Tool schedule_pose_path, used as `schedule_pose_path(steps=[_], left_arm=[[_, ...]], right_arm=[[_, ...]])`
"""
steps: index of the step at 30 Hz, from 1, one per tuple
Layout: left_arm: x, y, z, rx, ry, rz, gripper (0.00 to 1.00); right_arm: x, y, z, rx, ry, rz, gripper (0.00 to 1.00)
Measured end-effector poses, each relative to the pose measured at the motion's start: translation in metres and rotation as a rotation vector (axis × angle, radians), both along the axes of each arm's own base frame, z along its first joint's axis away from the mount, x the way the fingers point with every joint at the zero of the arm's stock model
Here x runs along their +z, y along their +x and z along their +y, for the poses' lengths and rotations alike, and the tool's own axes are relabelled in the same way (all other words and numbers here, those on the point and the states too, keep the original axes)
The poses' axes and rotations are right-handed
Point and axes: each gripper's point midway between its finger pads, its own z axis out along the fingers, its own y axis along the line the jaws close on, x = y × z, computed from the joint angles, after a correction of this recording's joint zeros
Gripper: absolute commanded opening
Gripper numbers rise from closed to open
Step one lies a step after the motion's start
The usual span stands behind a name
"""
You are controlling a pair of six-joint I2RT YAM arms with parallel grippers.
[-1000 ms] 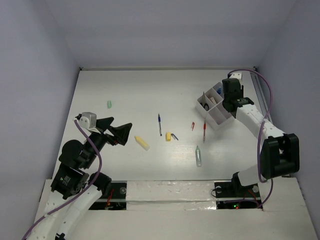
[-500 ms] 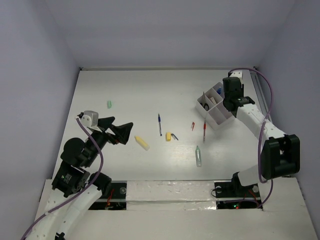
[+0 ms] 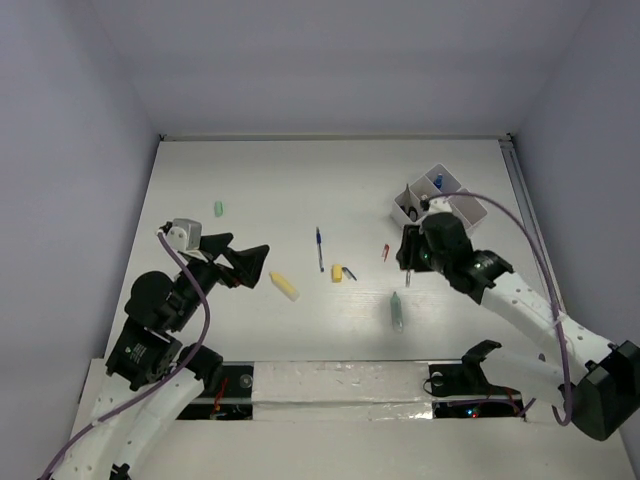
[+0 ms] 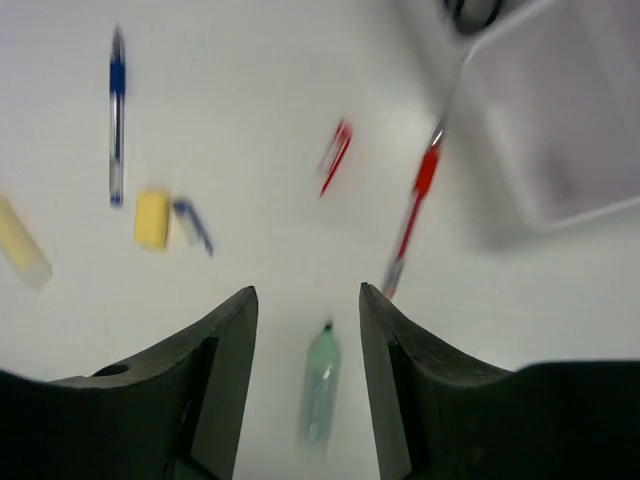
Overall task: Sort the stationery into containers
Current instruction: Pick up the pen cap from the center of the board.
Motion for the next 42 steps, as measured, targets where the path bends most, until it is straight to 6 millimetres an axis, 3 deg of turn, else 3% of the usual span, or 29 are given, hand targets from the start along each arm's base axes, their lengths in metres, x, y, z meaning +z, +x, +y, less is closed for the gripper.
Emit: schedule_pose_path(steps=[3, 6, 9, 12, 15, 19, 23, 29, 33, 39, 42], left_arm=[[-0.002, 0.001, -0.002, -0.009, 0.005, 0.009, 0.99], [-0.004, 0.001, -0.005, -0.019, 0.009, 0.015, 0.99], [-0.005, 0.002, -0.005, -0.020, 0.012, 0.022, 0.99], [-0.009, 0.008, -0.004, 0.004, 0.020, 0.039, 0.99], [-0.023, 0.026, 0.002, 0.074, 0.049, 0.100, 0.99], [-0.054, 0.062, 0.012, 0.177, 0.114, 0.240, 0.99], [-0.086, 0.092, 0.033, 0.286, 0.154, 0.367, 0.98], [-0.128, 0.142, 0.088, 0.495, 0.158, 0.559, 0.91], [-0.154, 0.173, 0.118, 0.621, 0.174, 0.651, 0.82], [-0.184, 0.236, 0.133, 0.694, 0.272, 0.721, 0.81], [-0.205, 0.256, 0.141, 0.710, 0.344, 0.754, 0.76]], right_arm=[[-0.053, -0.044, 0.022, 0.071, 0.034, 0.168, 0.61], [-0.084, -0.078, 0.029, 0.083, 0.020, 0.294, 0.75], [-0.091, -0.094, 0.038, 0.092, 0.028, 0.340, 0.84], [-0.096, -0.100, 0.045, 0.089, 0.033, 0.363, 0.84], [-0.103, -0.106, 0.050, 0.091, 0.008, 0.375, 0.84], [-0.097, -0.108, 0.056, 0.106, -0.008, 0.331, 0.84], [-0.079, -0.104, 0.064, 0.127, 0.024, 0.247, 0.84], [-0.047, -0.095, 0.082, 0.190, 0.129, 0.097, 0.83], [-0.040, -0.095, 0.087, 0.224, 0.178, 0.033, 0.82], [-0.040, -0.104, 0.089, 0.271, 0.215, -0.010, 0.82], [-0.035, -0.105, 0.094, 0.295, 0.225, -0.030, 0.82]])
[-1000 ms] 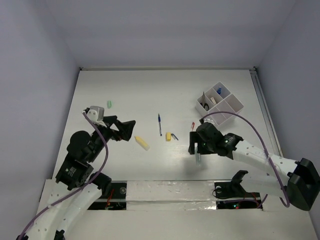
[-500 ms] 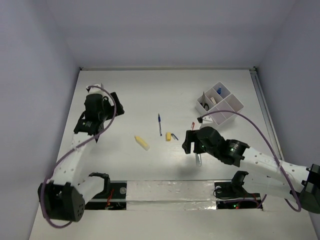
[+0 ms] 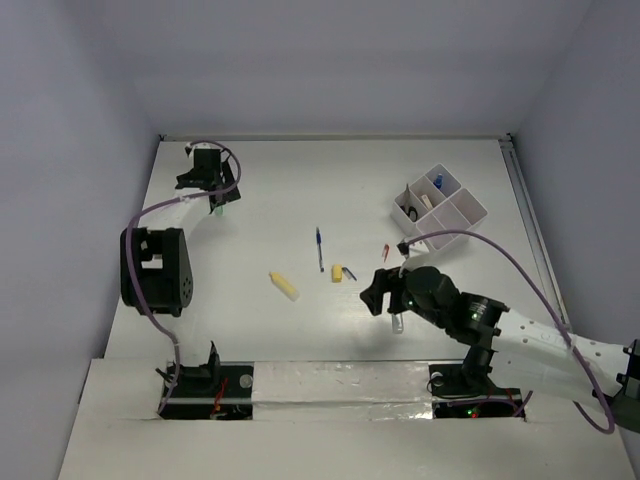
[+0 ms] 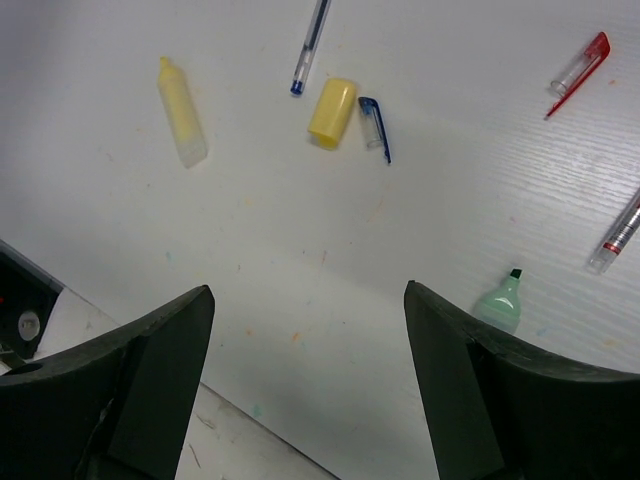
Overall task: Sort the stationery into containers
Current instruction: Pick up the pen cap from the center of the board.
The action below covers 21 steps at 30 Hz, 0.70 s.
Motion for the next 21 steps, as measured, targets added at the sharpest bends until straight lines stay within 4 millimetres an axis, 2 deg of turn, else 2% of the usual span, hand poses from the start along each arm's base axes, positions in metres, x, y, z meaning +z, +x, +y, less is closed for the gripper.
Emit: schedule_pose_path(steps=[5, 9, 13, 16, 18, 19, 21], left_arm=[[-0.034, 0.016, 0.007, -0.012, 0.060, 0.088, 0.71], [-0.055, 0.017, 0.009, -0.024, 0.084, 0.140, 0.66], [-0.062, 0.016, 0.011, -0.030, 0.100, 0.160, 0.60], [-0.064, 0.019, 0.012, -0.030, 0.107, 0.164, 0.49], [-0.065, 0.021, 0.013, -0.030, 0.112, 0.164, 0.47], [-0.067, 0.024, 0.013, -0.029, 0.117, 0.164, 0.41], [-0.069, 0.025, 0.014, -0.030, 0.123, 0.169, 0.38]], right_arm=[[-0.001, 0.003, 0.008, 0.021, -0.007, -0.020, 0.82], [-0.007, 0.004, 0.013, 0.038, -0.030, -0.022, 0.82], [-0.011, 0.007, 0.017, 0.048, -0.044, -0.023, 0.81], [-0.013, 0.006, 0.020, 0.058, -0.049, -0.021, 0.81], [-0.013, 0.004, 0.022, 0.066, -0.044, -0.022, 0.81], [-0.011, 0.004, 0.024, 0.070, -0.035, -0.027, 0.81], [-0.009, 0.004, 0.025, 0.073, -0.030, -0.031, 0.81]])
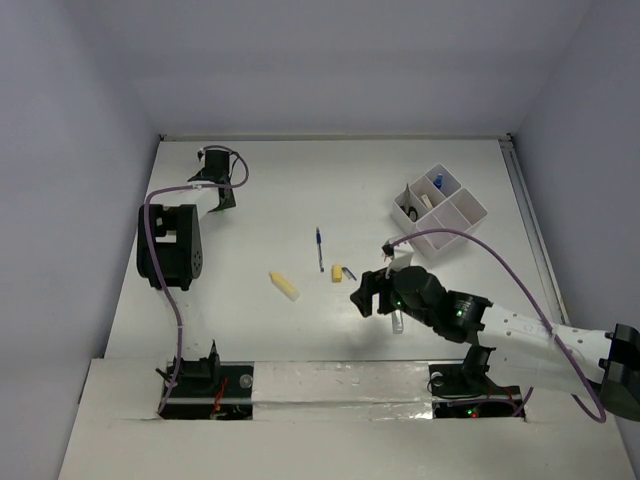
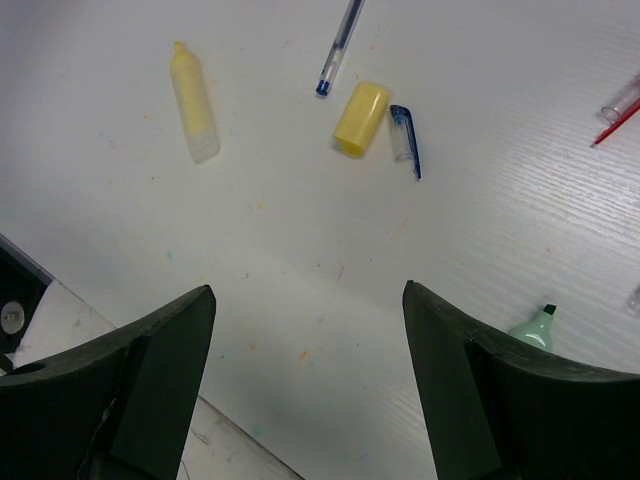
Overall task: Sort the stationery into containers
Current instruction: Pick up the pen cap from the center of the board.
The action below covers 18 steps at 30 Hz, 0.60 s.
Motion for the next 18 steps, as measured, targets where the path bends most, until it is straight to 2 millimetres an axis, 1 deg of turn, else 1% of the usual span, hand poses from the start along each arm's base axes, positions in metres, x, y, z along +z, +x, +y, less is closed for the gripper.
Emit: schedule_pose_path(steps=[2, 5, 6, 8, 10, 11, 15, 16, 18], left_arm=[[-0.003, 0.004, 0.000, 0.000, 0.003, 0.001, 0.37], [-0.010, 0.007, 0.001, 0.000, 0.006, 0.009, 0.29], [-0.010, 0.008, 0.001, 0.001, 0.007, 0.006, 0.21], [-0.010, 0.009, 0.001, 0.001, 0.009, 0.002, 0.16], [-0.010, 0.009, 0.001, 0.000, 0.011, 0.002, 0.03], [-0.009, 0.009, 0.001, 0.000, 0.011, 0.001, 0.00], [-0.009, 0.010, -0.004, -0.009, 0.009, 0.001, 0.00], [-0.009, 0.010, -0.008, -0.015, 0.006, -0.001, 0.00], [-0.007, 0.010, -0.023, -0.040, -0.016, -0.002, 0.00]], right_arm=[[0.000, 0.000, 0.000, -0.001, 0.002, -0.001, 0.81], [0.000, 0.000, 0.000, -0.001, 0.002, -0.001, 0.81], [0.001, 0.000, 0.000, -0.001, 0.002, -0.001, 0.81], [0.001, 0.000, 0.000, -0.002, 0.002, -0.002, 0.81], [0.001, 0.001, 0.000, -0.003, 0.002, -0.003, 0.81], [0.001, 0.001, 0.000, -0.004, 0.001, -0.003, 0.81], [0.001, 0.002, -0.001, -0.012, -0.003, -0.008, 0.81], [0.001, 0.003, -0.002, -0.017, -0.005, -0.011, 0.81], [0.001, 0.004, -0.005, -0.027, -0.012, -0.018, 0.80]])
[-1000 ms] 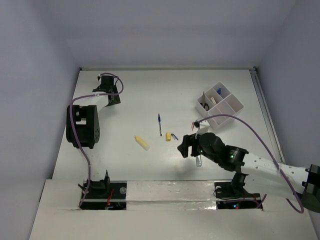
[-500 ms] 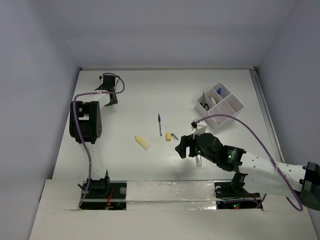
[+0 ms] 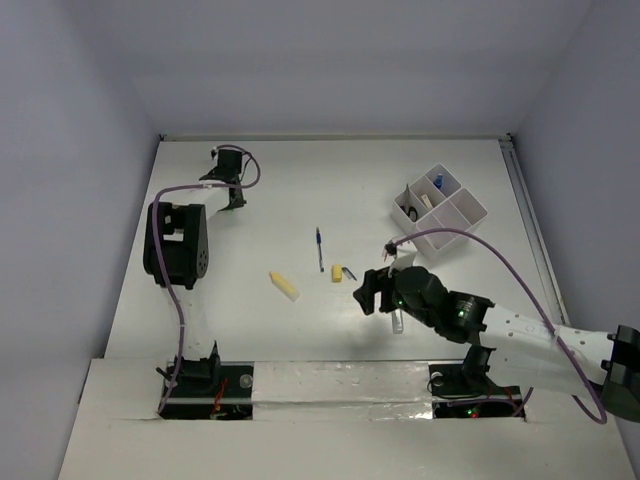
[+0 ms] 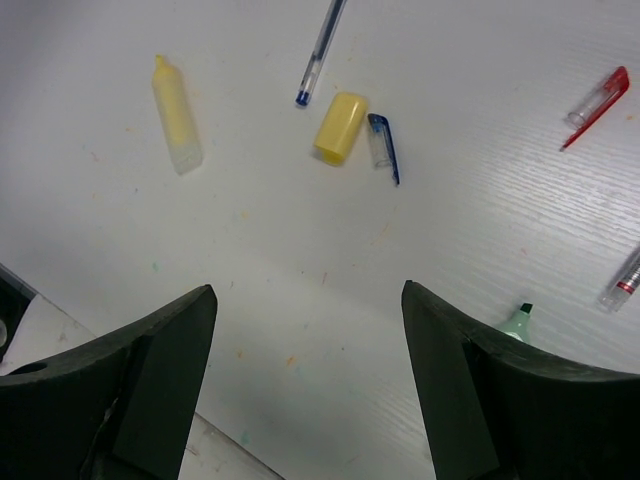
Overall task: Sort the stationery into containers
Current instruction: Pick up the pen cap from the center of the board, then move the pen cap to the center of the board.
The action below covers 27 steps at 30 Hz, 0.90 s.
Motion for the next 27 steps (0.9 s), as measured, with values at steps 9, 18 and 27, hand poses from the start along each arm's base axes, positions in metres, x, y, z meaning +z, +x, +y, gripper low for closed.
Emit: schedule_pose_path(steps=[9, 18, 27], left_arm=[[0.094, -0.030, -0.156, -0.241, -0.216, -0.205, 0.00], [0.091, -0.116, -0.196, -0.228, -0.452, -0.254, 0.00], [0.054, -0.152, -0.223, -0.228, -0.505, -0.194, 0.01]], right_arm=[[0.028, 0.008, -0.027, -0.103, 0.032, -0.088, 0.79], [0.018, 0.006, -0.049, -0.165, -0.038, -0.069, 0.78], [-0.008, 0.000, -0.059, -0.214, -0.103, 0.020, 0.78]])
